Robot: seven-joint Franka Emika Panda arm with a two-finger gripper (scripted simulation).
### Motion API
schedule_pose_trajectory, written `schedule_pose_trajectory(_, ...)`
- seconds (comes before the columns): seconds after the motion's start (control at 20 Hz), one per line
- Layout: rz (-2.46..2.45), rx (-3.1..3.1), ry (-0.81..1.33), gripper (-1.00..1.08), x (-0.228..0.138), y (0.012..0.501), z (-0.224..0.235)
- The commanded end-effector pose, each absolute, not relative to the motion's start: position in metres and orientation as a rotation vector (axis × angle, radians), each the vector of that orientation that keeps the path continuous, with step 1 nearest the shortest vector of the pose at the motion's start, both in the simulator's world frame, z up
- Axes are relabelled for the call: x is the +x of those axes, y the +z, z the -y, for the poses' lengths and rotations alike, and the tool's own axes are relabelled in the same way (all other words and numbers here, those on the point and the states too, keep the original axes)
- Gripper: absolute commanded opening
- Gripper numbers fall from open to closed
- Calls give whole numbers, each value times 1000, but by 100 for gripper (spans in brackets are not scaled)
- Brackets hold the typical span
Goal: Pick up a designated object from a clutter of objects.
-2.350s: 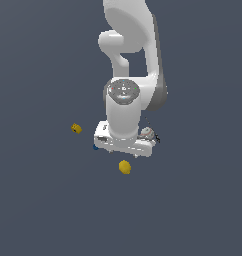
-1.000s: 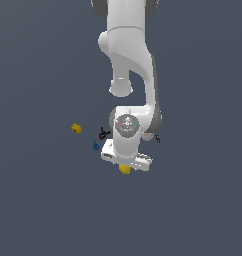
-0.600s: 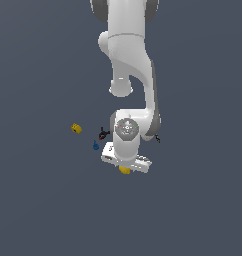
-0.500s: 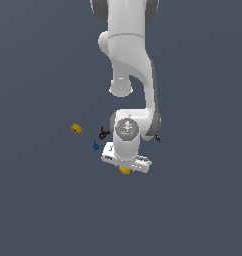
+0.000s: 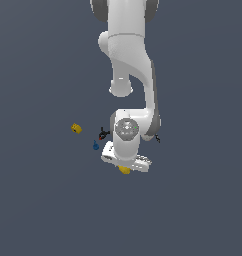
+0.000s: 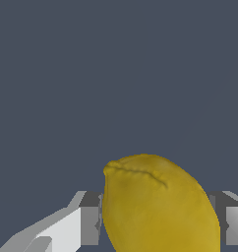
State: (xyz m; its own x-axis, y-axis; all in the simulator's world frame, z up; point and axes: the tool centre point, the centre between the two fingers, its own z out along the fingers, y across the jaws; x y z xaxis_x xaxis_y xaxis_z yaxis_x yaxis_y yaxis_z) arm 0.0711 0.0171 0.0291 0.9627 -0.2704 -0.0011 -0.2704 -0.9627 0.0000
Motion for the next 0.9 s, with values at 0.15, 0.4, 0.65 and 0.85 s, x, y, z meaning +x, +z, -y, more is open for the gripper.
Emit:
schedule_pose_trajectory(0.15,-429,-3112,0,-100,67,38,-11)
schedule_pose_trajectory(0.4,-429,-3112,0,-100,56,56,2)
schedule_pose_trajectory(0.65,-429,-3111,0,-100,39,83,23)
schedule_pose_trajectory(0.85,-430,-3111,0,-100,22,113,45)
